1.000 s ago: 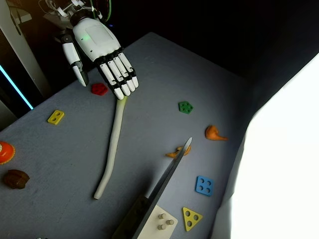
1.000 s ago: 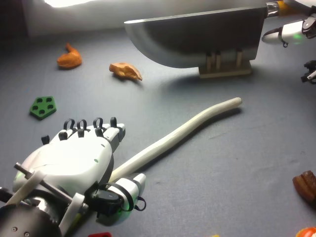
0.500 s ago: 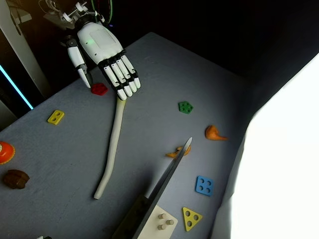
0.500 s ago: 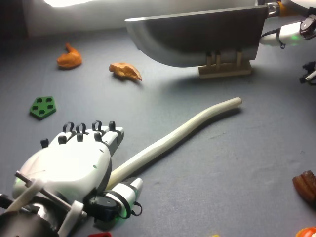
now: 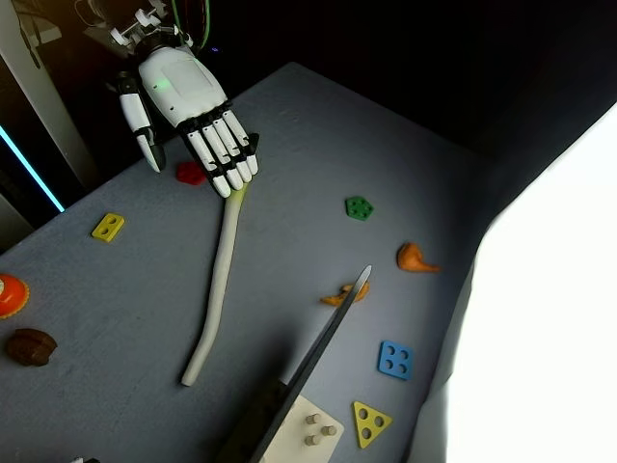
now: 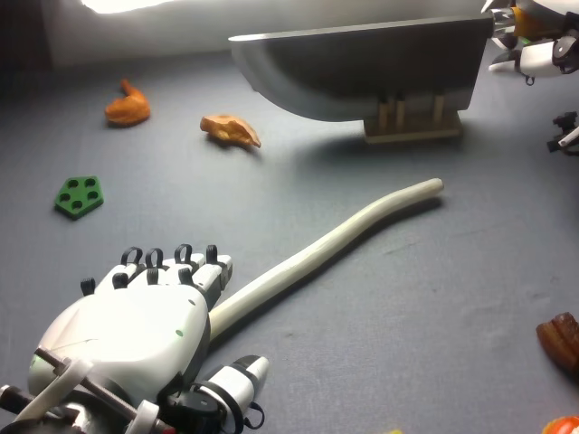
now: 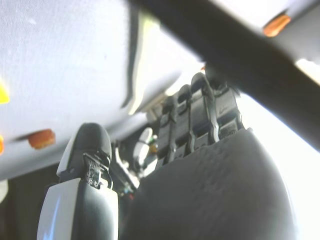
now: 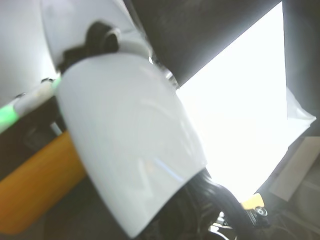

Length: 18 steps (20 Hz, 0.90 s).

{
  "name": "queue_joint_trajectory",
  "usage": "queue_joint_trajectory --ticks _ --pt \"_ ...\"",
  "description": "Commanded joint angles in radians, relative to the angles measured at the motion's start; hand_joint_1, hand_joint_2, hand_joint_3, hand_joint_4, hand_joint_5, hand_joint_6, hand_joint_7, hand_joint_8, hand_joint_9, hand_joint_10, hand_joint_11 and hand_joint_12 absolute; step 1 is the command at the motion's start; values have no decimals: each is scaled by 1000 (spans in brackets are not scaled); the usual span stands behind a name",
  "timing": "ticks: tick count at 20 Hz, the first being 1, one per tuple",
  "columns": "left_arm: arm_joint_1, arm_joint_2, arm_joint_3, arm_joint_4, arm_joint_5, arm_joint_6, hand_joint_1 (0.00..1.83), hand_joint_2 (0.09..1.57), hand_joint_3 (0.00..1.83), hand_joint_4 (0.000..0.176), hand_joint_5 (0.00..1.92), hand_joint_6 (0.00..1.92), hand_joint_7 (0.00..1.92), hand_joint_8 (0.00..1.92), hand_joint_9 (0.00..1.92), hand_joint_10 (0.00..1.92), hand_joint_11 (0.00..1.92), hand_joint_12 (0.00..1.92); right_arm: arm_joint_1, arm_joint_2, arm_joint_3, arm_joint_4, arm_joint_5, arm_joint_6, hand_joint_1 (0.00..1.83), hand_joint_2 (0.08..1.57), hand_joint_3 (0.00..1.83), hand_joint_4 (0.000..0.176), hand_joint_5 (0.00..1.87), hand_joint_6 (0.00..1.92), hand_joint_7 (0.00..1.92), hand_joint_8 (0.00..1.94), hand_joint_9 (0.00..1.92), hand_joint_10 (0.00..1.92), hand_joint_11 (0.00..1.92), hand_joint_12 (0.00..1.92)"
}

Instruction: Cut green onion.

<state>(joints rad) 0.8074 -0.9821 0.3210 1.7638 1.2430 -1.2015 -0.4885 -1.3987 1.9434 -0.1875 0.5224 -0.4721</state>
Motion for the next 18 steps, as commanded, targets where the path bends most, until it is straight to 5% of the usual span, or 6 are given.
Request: queue_joint_trajectory --ticks 1,2,3,8,11,18 --pt "0 -6 -3 83 64 0 434 1335 0 1 154 2 121 0 117 1 0 501 12 4 7 27 99 1 1364 1086 10 65 1194 1895 1486 1941 1550 1921 1610 1921" --pt "1 -10 -1 81 68 0 442 1336 0 0 169 6 127 2 120 2 0 427 12 4 7 28 103 1 1493 1141 34 154 1355 1916 1581 1941 1634 1921 1703 1921" --pt "1 -17 2 79 74 0 438 1337 0 0 173 5 129 1 121 2 0 400 12 4 7 30 110 1 1525 1150 39 172 1396 1920 1607 1941 1657 1921 1728 1921" --pt "-1 -44 17 77 76 0 416 1349 2 0 206 10 195 7 165 9 0 545 18 4 7 44 140 1 1602 1137 52 176 1470 1921 1625 1941 1671 1921 1755 1921" --pt "0 -50 25 77 77 0 375 1362 4 10 135 0 157 0 126 3 0 310 32 6 7 81 180 -39 1574 903 616 176 1487 1921 1663 1941 1716 1921 1789 1921" --pt "6 -73 46 77 87 0 229 1400 8 4 72 0 107 1 91 1 0 317 86 19 7 103 257 -71 1555 815 784 176 1216 1714 1648 1941 1727 1921 1787 1921"
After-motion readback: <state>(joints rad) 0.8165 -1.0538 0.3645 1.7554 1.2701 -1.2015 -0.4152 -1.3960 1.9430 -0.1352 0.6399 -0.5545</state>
